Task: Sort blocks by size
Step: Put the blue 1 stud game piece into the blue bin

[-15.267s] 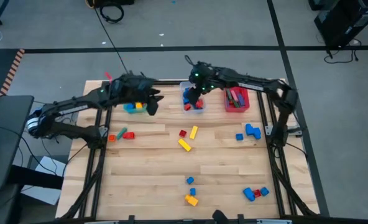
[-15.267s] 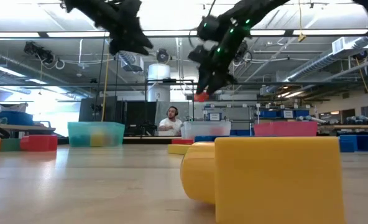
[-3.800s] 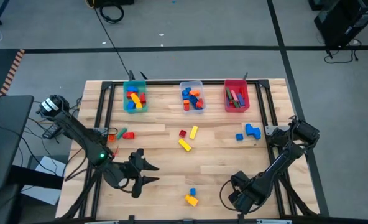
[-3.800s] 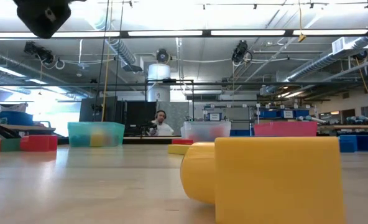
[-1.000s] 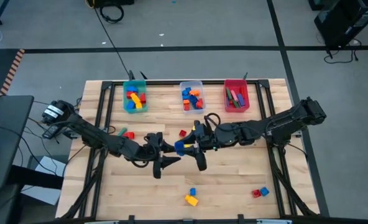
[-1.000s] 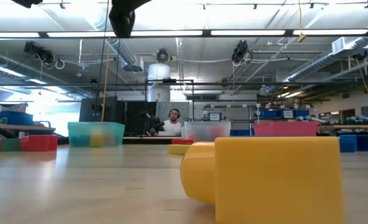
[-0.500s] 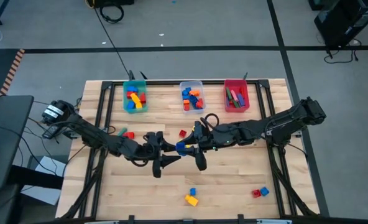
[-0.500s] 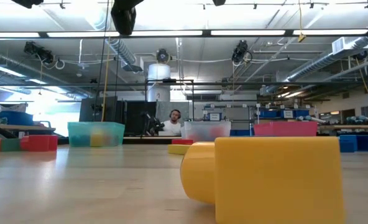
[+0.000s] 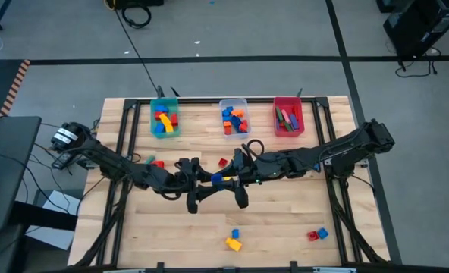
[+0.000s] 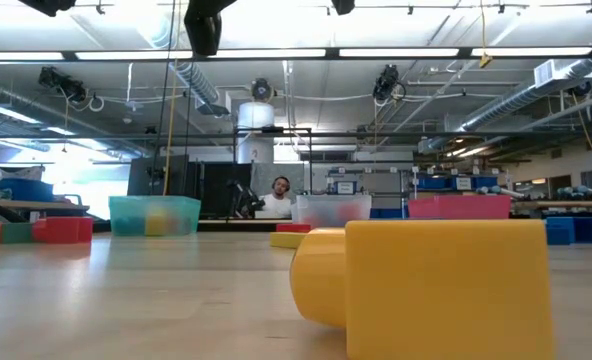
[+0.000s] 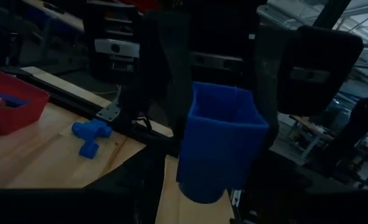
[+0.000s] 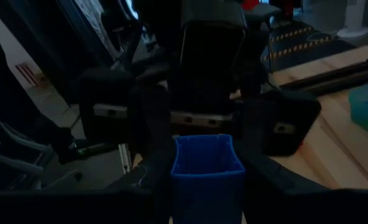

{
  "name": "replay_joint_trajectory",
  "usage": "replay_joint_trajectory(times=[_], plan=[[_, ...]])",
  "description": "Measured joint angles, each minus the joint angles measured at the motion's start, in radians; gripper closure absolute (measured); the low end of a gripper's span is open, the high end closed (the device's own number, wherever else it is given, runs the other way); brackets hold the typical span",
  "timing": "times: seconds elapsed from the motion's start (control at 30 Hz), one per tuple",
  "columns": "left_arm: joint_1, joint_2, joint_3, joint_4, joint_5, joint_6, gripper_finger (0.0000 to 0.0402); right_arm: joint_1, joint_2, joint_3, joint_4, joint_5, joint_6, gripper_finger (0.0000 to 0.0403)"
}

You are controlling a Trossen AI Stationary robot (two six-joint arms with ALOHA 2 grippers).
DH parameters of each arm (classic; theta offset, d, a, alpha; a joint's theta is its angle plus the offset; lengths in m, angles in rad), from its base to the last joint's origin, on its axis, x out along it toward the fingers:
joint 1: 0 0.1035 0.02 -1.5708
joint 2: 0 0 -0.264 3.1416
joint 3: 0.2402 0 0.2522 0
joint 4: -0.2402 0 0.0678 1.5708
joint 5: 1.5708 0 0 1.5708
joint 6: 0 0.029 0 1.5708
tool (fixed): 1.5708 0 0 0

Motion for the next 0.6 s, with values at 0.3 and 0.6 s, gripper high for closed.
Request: replay_joint_trajectory(times=[0.3, 0.6], plan=[[0.002, 0.0, 0.0, 0.001, 0.0, 0.0, 0.0193, -0.021, 0.009, 0.0, 0.03, -0.045, 0.024, 0.0253], [0.003, 0.0, 0.0, 0.002, 0.0, 0.001, 0.0231, -0.027, 0.009, 0.0, 0.03, -0.047, 0.023, 0.0251]])
